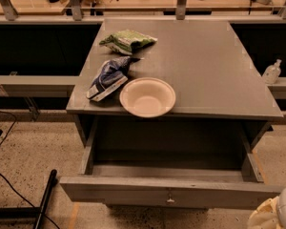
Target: Close top drawer
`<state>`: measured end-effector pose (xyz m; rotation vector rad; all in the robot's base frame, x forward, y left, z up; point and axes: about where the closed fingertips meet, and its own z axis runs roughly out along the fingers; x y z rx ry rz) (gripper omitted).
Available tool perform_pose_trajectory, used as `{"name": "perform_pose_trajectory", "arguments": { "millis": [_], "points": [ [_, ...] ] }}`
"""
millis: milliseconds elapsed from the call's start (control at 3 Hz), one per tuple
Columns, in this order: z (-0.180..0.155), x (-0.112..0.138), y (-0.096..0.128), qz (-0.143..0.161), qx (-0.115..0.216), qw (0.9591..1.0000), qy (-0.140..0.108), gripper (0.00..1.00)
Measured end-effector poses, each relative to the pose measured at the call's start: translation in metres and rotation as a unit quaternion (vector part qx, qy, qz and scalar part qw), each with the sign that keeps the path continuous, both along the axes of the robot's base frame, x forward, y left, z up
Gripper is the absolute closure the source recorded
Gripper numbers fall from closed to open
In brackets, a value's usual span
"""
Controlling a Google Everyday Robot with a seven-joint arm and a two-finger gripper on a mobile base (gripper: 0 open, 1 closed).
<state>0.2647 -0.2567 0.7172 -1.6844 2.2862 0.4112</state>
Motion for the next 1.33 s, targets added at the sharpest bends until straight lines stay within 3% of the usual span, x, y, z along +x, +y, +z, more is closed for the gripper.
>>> {"name": "perform_pose_trajectory", "arguments": {
  "millis": [333, 667, 1000, 1333],
  "points": [
    [-0.023, 0.008, 0.019, 0.006, 0.009, 0.9999, 0.004, 1.00],
    [-0.036, 0.025, 0.037, -0.010, 0.011, 0.9996, -0.024, 1.00],
    [-0.036, 0.033, 0.036, -0.015, 0.007, 0.9991, -0.040, 1.00],
    [-0.036, 0.033, 0.036, -0.015, 0.007, 0.9991, -0.040, 1.00]
  ]
}}
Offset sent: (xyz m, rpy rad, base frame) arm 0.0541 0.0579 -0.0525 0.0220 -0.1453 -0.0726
